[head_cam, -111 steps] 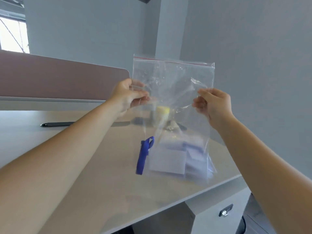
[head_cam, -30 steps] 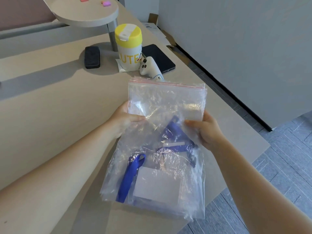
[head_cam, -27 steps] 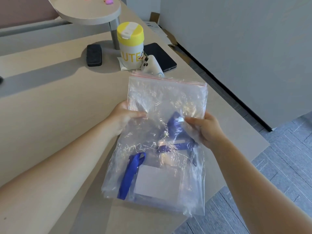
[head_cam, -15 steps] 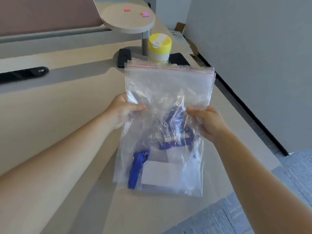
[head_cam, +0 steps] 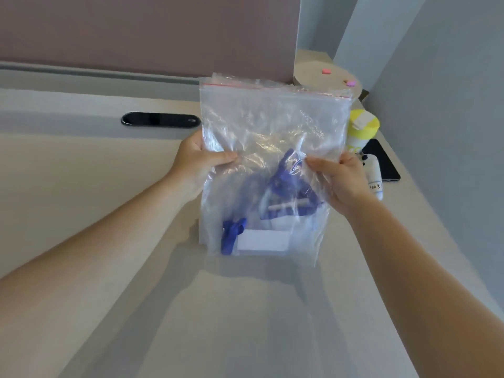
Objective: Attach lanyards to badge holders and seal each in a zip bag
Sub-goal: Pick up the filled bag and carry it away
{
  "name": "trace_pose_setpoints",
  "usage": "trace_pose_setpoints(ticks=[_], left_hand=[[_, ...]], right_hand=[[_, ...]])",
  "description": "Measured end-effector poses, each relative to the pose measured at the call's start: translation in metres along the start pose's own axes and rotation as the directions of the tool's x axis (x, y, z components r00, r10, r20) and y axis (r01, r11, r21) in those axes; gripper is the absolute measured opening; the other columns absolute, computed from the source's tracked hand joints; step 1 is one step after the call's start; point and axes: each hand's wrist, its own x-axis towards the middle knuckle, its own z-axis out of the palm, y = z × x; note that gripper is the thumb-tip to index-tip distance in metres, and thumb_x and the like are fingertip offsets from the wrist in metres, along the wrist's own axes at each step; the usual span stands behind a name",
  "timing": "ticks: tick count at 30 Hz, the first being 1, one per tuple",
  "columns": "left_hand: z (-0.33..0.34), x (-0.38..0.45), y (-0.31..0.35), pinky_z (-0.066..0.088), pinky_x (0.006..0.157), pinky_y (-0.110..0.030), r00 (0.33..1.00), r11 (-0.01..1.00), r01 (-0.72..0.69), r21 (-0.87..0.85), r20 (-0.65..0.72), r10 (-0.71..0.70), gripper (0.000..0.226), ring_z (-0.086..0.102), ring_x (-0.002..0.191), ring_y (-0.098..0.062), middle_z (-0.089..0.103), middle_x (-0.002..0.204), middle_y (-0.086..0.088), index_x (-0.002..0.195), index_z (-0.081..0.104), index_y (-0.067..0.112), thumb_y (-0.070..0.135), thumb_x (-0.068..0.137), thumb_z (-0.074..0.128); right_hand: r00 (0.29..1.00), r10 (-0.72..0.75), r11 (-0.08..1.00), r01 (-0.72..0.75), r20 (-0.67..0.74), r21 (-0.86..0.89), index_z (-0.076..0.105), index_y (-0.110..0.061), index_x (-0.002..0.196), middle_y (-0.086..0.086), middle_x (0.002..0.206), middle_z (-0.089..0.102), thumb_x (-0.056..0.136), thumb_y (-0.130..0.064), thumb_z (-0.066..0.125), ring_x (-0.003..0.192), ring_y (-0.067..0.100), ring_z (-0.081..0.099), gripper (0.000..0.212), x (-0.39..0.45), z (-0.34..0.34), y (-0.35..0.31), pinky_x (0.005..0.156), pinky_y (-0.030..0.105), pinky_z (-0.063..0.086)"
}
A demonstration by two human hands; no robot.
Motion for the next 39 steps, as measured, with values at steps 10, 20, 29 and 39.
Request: trace_pose_setpoints(ticks=[10, 20, 29, 39], left_hand=[[-0.164, -0.022, 0.073, 0.052, 0.05, -0.014, 0.974, 0.984, -0.171, 0.051, -0.141, 0.177, 0.038, 0.063, 0.05, -0.001, 0.056, 0.072, 0.001, 0.075, 0.048, 0.019, -0.017, 0.073, 0.061], [-0.27, -0.069, 0.092, 0.052, 0.052, -0.017, 0.907, 0.974, -0.212, 0.078, -0.356, 0.225, 0.045, 0.063, 0.058, -0.005, 0.052, 0.085, 0.002, 0.082, 0.048, 0.023, -0.019, 0.073, 0.059], [-0.309, -0.124, 0.094, 0.049, 0.048, -0.013, 0.756, 0.958, -0.257, 0.13, -0.59, 0.283, 0.03, 0.063, 0.05, -0.006, 0.049, 0.076, -0.01, 0.087, 0.045, 0.005, -0.019, 0.073, 0.057], [-0.372, -0.177, 0.117, 0.042, 0.04, -0.014, 0.568, 0.923, -0.321, 0.215, -0.736, 0.369, 0.038, 0.056, 0.041, -0.004, 0.048, 0.069, -0.01, 0.074, 0.045, 0.015, -0.018, 0.067, 0.062]], right_hand=[[0.995, -0.095, 0.983, 0.099, 0.032, -0.154, 0.058, -0.008, 0.094, 0.0, 0.079, 0.064, 0.075, 0.008, 0.062, 0.072, 0.016, 0.063, 0.025, 0.004, 0.184, 0.01, 0.072, 0.028, 0.055], [0.945, -0.062, 0.989, 0.102, 0.32, -0.11, 0.056, -0.017, 0.086, -0.007, 0.072, 0.067, 0.073, 0.015, 0.059, 0.067, 0.009, 0.066, 0.034, 0.001, 0.299, 0.036, 0.062, 0.023, 0.053], [0.79, 0.013, 0.992, 0.066, 0.613, -0.106, 0.054, -0.02, 0.088, -0.001, 0.079, 0.062, 0.075, 0.015, 0.057, 0.062, 0.005, 0.064, 0.037, -0.009, 0.366, 0.046, 0.059, 0.019, 0.051], [0.641, 0.046, 0.991, 0.07, 0.766, -0.118, 0.05, -0.021, 0.08, -0.001, 0.073, 0.059, 0.075, 0.014, 0.059, 0.053, 0.002, 0.062, 0.037, -0.033, 0.464, 0.054, 0.044, 0.013, 0.044]])
